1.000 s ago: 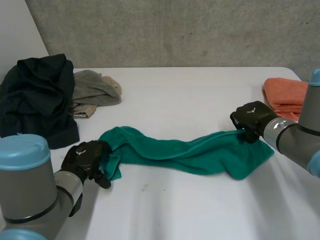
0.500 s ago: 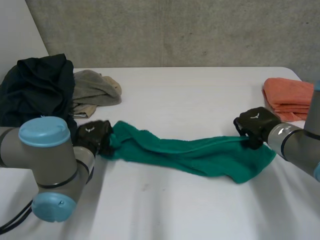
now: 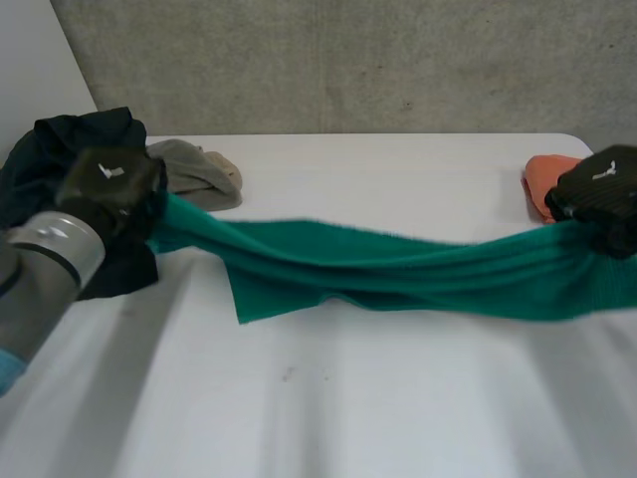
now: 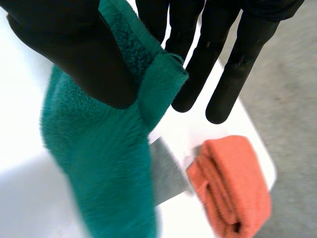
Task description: Fold the laundry.
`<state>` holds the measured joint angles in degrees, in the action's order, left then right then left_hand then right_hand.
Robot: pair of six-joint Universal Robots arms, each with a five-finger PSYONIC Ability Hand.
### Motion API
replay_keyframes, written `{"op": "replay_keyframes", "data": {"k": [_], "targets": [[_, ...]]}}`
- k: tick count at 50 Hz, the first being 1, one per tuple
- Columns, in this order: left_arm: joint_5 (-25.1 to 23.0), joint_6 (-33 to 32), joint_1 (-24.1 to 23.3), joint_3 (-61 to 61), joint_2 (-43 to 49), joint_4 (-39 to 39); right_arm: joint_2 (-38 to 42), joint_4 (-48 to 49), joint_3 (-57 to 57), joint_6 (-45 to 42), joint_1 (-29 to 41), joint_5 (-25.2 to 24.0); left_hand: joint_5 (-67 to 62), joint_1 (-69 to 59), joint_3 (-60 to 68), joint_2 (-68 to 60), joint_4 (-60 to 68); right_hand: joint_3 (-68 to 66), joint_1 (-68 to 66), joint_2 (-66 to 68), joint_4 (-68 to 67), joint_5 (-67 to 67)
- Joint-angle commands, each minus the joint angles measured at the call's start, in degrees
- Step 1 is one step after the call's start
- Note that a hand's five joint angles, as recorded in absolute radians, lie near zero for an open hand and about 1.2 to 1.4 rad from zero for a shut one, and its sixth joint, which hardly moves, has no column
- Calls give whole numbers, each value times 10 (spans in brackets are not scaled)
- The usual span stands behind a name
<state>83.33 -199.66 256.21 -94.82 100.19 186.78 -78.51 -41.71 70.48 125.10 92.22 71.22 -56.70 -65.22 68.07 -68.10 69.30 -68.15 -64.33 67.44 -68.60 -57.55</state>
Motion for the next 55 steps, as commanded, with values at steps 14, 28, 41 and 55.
{"op": "replay_keyframes", "data": {"k": [14, 28, 41, 55], "targets": [[9, 8, -24, 437, 225, 290, 127, 469, -141, 335, 22, 59, -133, -148, 119, -119, 107, -119, -157, 126, -114, -125], [21, 31, -47, 339, 226, 342, 143, 608, -92, 366, 45, 69, -133, -148, 119, -119, 107, -119, -157, 126, -114, -125], [17, 24, -65, 81, 222, 336, 281, 412, -23, 289, 52, 48, -133, -148, 119, -119, 107, -119, -157, 126, -114, -125], [17, 28, -64, -20, 136, 336, 224, 370, 49, 254, 50, 46, -133, -148, 119, -119, 107, 157, 119, -150, 161, 151]]}}
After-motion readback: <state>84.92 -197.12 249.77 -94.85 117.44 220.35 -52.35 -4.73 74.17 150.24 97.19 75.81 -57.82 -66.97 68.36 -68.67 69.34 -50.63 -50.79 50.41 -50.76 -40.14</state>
